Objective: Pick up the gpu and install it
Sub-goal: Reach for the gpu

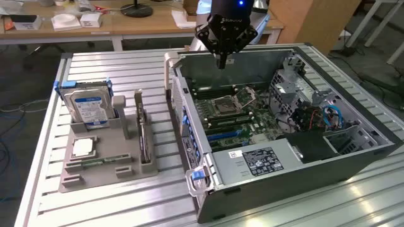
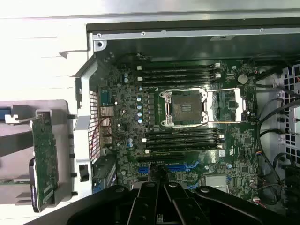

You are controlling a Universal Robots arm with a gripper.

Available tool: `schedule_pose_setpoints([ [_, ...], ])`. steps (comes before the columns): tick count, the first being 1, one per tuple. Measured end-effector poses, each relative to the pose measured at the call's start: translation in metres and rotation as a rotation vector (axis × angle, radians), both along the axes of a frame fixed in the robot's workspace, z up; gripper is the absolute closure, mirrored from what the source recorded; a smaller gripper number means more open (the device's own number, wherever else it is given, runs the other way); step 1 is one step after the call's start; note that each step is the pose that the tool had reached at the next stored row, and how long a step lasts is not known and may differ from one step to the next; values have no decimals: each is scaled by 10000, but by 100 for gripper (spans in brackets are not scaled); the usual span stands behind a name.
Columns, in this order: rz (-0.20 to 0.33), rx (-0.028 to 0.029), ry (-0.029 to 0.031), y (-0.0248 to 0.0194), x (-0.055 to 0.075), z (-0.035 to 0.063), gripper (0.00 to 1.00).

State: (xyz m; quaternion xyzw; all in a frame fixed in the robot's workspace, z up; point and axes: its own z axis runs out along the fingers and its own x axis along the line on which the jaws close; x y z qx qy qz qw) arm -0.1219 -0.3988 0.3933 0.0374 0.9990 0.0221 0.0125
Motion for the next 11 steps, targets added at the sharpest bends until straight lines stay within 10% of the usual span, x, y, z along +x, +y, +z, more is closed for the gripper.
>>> schedule_pose_setpoints([
  [11, -1, 0, 0, 0, -95, 0, 90],
])
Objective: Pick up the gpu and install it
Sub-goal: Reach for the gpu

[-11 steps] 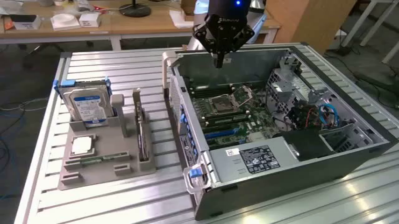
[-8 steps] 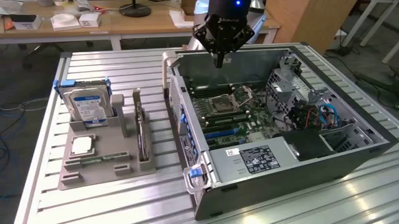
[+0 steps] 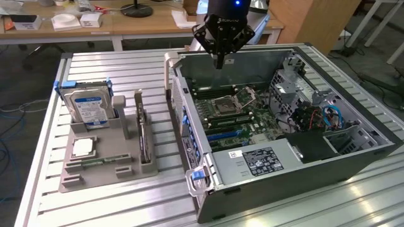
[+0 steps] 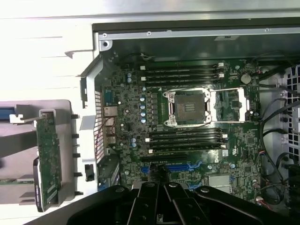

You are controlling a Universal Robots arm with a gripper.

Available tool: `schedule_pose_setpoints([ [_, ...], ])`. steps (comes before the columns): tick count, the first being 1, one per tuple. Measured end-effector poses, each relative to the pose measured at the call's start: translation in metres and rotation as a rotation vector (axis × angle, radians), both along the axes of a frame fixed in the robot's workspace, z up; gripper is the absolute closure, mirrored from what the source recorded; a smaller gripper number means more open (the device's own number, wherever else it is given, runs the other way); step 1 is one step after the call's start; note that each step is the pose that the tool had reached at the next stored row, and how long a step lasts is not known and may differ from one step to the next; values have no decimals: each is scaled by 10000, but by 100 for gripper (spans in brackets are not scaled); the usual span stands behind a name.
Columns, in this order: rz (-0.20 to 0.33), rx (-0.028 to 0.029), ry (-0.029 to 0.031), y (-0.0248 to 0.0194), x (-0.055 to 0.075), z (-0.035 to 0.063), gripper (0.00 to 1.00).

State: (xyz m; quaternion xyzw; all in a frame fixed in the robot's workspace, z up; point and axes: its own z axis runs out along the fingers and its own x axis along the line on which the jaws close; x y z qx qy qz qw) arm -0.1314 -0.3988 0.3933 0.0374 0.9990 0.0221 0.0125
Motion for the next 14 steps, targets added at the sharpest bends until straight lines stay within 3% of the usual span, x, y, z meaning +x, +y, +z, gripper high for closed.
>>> schedule_pose_setpoints([
  [8, 1, 0, -1, 0, -219, 0, 90],
  [14, 0, -1, 0, -1, -472, 0, 90],
])
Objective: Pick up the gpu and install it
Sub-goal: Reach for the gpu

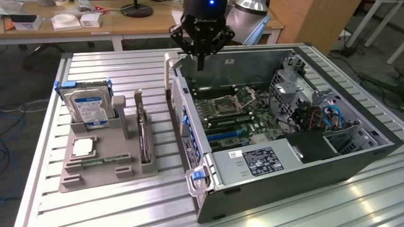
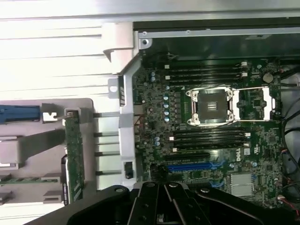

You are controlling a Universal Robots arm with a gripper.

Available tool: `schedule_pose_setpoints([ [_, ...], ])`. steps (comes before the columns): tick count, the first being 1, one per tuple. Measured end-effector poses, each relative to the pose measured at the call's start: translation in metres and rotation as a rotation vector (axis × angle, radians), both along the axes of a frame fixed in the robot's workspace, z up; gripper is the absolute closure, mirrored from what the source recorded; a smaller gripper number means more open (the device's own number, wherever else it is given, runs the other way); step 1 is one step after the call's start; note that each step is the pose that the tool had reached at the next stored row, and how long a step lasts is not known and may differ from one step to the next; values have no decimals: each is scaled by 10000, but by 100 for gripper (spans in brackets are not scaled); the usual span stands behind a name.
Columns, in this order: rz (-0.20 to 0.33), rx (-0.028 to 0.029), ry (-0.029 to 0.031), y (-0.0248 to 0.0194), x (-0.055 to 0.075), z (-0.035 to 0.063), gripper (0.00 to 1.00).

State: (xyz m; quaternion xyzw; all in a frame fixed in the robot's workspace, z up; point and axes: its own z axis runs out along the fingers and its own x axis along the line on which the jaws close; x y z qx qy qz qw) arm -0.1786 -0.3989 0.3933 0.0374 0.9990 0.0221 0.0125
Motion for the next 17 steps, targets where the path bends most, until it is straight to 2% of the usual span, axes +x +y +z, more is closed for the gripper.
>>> schedule_pose_setpoints([
  [17, 0, 0, 0, -1, -772, 0, 90],
])
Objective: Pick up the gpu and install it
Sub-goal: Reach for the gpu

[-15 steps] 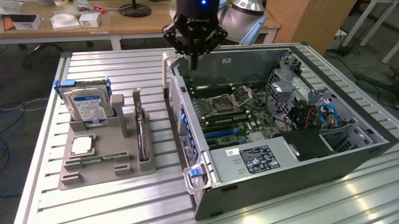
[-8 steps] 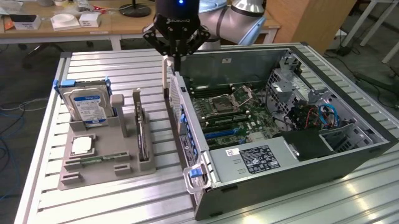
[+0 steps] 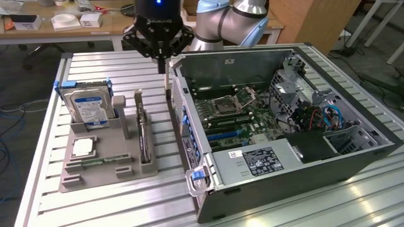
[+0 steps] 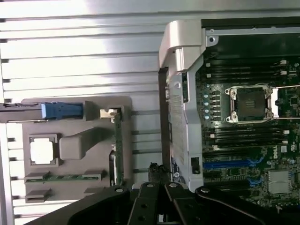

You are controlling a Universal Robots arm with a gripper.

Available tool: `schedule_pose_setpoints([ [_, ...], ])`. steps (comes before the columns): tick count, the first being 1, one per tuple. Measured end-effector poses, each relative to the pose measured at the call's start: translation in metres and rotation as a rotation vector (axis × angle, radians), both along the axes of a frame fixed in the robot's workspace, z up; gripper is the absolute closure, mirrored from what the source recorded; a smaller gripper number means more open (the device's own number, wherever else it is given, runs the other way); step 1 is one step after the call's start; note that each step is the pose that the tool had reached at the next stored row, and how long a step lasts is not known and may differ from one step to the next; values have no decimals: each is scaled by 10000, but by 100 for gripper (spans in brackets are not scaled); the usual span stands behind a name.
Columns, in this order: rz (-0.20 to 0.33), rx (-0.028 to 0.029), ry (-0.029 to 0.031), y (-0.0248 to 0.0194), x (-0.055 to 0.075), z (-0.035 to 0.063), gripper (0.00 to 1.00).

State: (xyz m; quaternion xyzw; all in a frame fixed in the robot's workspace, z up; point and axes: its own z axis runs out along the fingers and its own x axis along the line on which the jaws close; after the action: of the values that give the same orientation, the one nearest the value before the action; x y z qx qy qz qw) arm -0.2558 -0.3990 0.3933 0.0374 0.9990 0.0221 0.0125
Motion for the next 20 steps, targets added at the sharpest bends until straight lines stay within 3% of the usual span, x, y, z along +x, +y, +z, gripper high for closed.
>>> schedule_pose_setpoints([
  [15, 1, 0, 0, -1, -680, -1, 90],
  [20, 0, 1, -1, -1, -702, -1, 90],
])
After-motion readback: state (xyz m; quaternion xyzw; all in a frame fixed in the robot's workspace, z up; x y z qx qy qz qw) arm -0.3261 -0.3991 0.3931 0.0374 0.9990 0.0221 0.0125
